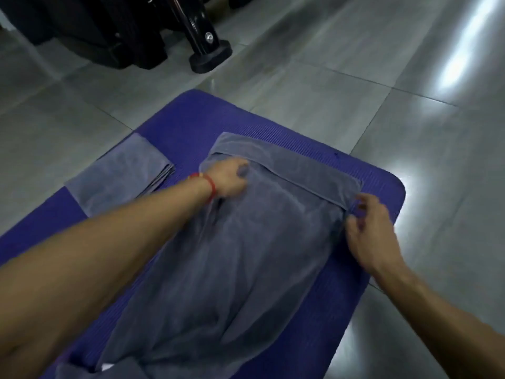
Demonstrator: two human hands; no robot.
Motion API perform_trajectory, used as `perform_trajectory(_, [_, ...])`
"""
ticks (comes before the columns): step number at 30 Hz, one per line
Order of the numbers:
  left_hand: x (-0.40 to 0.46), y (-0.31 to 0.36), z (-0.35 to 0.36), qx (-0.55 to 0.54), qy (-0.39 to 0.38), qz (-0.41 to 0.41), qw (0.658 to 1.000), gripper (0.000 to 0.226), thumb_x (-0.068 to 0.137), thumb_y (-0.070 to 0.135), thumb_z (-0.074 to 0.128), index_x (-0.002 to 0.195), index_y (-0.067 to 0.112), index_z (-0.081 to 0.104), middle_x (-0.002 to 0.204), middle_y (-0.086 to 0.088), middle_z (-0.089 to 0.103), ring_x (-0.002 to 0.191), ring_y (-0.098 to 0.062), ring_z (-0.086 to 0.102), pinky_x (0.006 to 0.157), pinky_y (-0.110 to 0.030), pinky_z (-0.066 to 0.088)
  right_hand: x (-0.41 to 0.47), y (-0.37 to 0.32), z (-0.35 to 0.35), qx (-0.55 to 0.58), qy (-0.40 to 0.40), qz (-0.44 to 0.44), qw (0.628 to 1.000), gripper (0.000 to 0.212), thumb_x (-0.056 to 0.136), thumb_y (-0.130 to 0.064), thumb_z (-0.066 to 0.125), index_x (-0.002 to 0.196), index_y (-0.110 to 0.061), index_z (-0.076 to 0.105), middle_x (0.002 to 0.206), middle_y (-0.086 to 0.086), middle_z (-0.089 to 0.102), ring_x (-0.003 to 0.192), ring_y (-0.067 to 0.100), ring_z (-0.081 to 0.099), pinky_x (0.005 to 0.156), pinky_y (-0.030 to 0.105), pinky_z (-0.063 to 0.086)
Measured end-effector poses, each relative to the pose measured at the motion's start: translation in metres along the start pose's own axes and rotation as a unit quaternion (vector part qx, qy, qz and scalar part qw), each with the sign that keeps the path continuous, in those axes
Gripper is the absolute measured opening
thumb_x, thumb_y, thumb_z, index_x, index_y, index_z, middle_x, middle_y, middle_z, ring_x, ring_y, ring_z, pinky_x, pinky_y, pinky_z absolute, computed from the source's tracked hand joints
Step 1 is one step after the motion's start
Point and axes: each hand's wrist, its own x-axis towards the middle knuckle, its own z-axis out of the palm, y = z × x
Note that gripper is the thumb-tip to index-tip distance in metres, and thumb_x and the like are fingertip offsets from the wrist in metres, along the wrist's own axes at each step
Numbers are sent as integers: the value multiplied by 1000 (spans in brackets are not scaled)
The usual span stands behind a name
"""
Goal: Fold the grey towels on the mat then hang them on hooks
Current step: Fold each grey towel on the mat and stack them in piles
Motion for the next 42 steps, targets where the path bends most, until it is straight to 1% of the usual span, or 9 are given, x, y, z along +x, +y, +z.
perform_trajectory(8, [-270,-163,98,122,7,-72,990,78,91,72,19,160,37,9,168,3,12,152,-17,18,124,-48,18,-82,-43,69,-187,-173,-380,889,55,78,-12,66,131,-16,56,134,10,52,112,31,56,93,46,47])
perform_trajectory(10, [-333,-191,109,132,-57,-137,980,84,86,81,9,159,39,9,161,13,28,151,-13,21,124,-53,6,-99,-68,82,-196,-193,-439,855,53,76,-15,64,129,-17,57,132,9,53,112,30,57,91,45,48])
perform_trajectory(15, [-424,-193,126,158,91,-76,980,47,95,61,42,120,29,64,92,12,64,89,-16,62,97,-31,41,-148,-115,120,-135,-311,-516,787,49,82,-17,57,131,-18,56,134,5,51,119,26,57,95,45,52])
perform_trajectory(20, [-496,-124,185,132,211,-97,964,57,75,26,59,133,27,57,95,9,67,81,-16,66,79,-33,54,-197,-172,166,-194,-422,-564,683,39,89,-17,57,128,-22,58,129,-4,52,117,18,56,101,38,47])
perform_trajectory(24, [-560,-109,261,-16,195,-223,955,83,57,27,69,135,38,45,113,11,59,85,-12,68,68,-27,56,-257,-237,215,-244,-509,-539,625,25,93,-22,60,118,-25,63,111,-9,64,94,9,58,86,30,47])
perform_trajectory(30, [-602,-93,310,-339,260,-411,805,86,66,68,51,139,23,50,115,10,49,97,-9,56,89,-16,43,-394,-250,295,-299,-605,-517,526,53,95,-48,62,144,-32,49,140,-7,57,126,18,56,104,40,47])
perform_trajectory(36, [-586,-105,305,-369,257,-477,755,78,86,58,67,149,22,38,125,8,44,114,-13,54,95,-22,43,-457,-233,304,-317,-637,-516,477,23,99,-35,60,118,-23,64,107,-7,68,103,17,65,78,31,47])
perform_trajectory(40, [-564,-105,287,-337,263,-522,738,57,78,70,62,119,31,58,116,12,50,102,-13,59,79,-31,49,-433,-243,283,-319,-812,-217,439,32,110,-38,36,130,-23,55,118,2,74,114,21,68,91,34,52])
perform_trajectory(42, [-553,-98,286,-353,296,-519,720,42,81,65,64,106,31,62,108,11,49,93,-11,58,76,-31,51,-410,-252,280,-343,-819,-236,394,30,111,-26,38,138,-25,51,123,-3,72,111,13,70,93,33,56])
